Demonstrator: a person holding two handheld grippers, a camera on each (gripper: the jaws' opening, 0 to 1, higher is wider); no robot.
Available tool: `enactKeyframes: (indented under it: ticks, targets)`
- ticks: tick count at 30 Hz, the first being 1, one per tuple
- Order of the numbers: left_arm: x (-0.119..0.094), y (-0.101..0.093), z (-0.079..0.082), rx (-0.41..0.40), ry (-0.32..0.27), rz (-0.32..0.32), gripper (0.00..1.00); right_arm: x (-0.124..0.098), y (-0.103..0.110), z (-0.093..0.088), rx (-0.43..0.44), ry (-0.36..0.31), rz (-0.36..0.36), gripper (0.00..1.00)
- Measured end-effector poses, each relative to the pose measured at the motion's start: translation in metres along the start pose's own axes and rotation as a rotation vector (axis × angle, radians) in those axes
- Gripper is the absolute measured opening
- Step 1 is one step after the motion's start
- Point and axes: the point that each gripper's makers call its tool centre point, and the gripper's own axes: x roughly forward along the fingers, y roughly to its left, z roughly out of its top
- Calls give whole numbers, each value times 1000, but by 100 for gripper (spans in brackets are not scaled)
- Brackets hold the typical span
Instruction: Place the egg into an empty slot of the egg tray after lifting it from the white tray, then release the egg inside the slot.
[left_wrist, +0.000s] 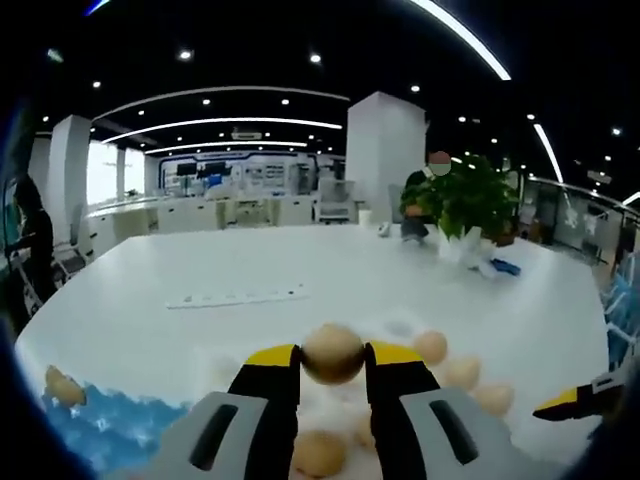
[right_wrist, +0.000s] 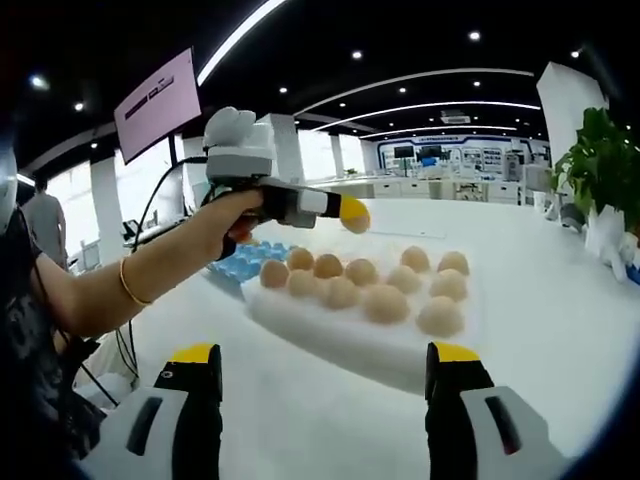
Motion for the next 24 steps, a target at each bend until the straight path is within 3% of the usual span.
enactKeyframes:
  ticks: [10, 24]
  targets:
    - [-13, 32, 1, -5, -11, 67, 25, 2, 4, -1, -3, 4, 9, 87]
    - [-30, 58, -2, 3, -19, 100, 25, 6, 9, -2, -3, 1, 12, 87]
